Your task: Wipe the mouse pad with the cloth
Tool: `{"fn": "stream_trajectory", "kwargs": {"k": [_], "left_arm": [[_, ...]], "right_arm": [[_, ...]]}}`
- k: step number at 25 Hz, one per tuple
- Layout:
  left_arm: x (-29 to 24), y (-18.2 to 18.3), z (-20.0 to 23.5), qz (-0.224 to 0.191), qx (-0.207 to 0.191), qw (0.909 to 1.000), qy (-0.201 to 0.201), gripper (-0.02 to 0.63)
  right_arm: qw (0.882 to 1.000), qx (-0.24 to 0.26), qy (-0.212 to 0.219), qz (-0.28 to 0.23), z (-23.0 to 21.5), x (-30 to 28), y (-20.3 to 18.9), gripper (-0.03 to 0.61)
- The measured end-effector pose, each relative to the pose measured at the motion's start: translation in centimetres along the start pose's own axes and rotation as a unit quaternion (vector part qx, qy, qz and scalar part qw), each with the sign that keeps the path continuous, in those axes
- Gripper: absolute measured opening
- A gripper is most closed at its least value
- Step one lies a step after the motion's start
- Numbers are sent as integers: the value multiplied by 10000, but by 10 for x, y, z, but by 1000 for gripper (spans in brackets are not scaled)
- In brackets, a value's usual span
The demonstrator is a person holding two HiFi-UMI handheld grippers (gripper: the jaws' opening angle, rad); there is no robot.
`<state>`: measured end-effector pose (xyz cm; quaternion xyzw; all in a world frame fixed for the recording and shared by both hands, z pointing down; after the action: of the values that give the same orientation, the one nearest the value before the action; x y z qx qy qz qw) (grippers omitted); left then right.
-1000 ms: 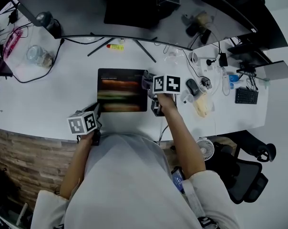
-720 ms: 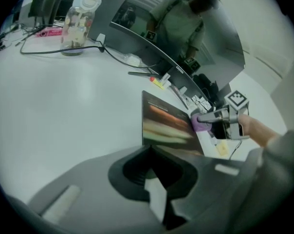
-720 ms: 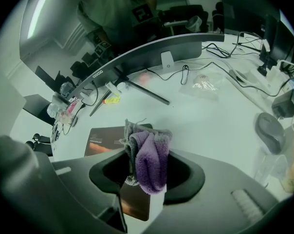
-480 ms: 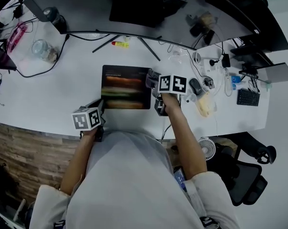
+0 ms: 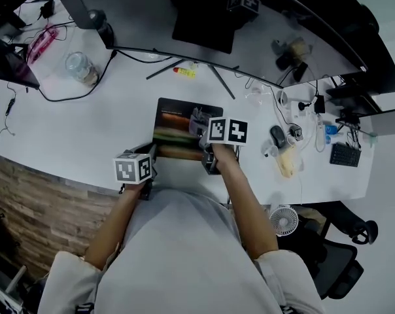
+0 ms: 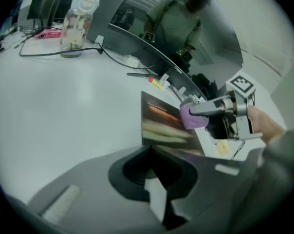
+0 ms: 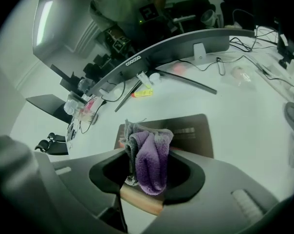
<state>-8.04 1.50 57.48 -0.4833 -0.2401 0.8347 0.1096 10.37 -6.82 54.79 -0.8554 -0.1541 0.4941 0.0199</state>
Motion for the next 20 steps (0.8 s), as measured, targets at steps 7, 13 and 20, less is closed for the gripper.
{"fn": "stream_trajectory", "kwargs": {"k": [7, 13, 20], "left_arm": [[1, -1, -1, -32, 13, 10000, -37, 0], [2, -1, 1, -11, 41, 10000, -70, 0], [2, 0, 2, -15, 46, 10000, -82, 0]], "right_arm": [[9987, 214, 381, 245, 61, -32, -17, 193], [9971, 130, 592, 463, 84, -54, -34, 193], [9962, -120, 713, 486, 90, -66, -41, 193]]}}
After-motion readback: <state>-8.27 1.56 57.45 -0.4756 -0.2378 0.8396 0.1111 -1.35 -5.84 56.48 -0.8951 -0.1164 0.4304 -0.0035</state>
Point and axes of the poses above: the fingertips, and each gripper's own axes: x backward along the fingers, z to its left, y out of its top, the point moved 4 cm from there along x, backward along the fingers, and after that the axes turned 10 degrees about -x, right-handed, at the moved point
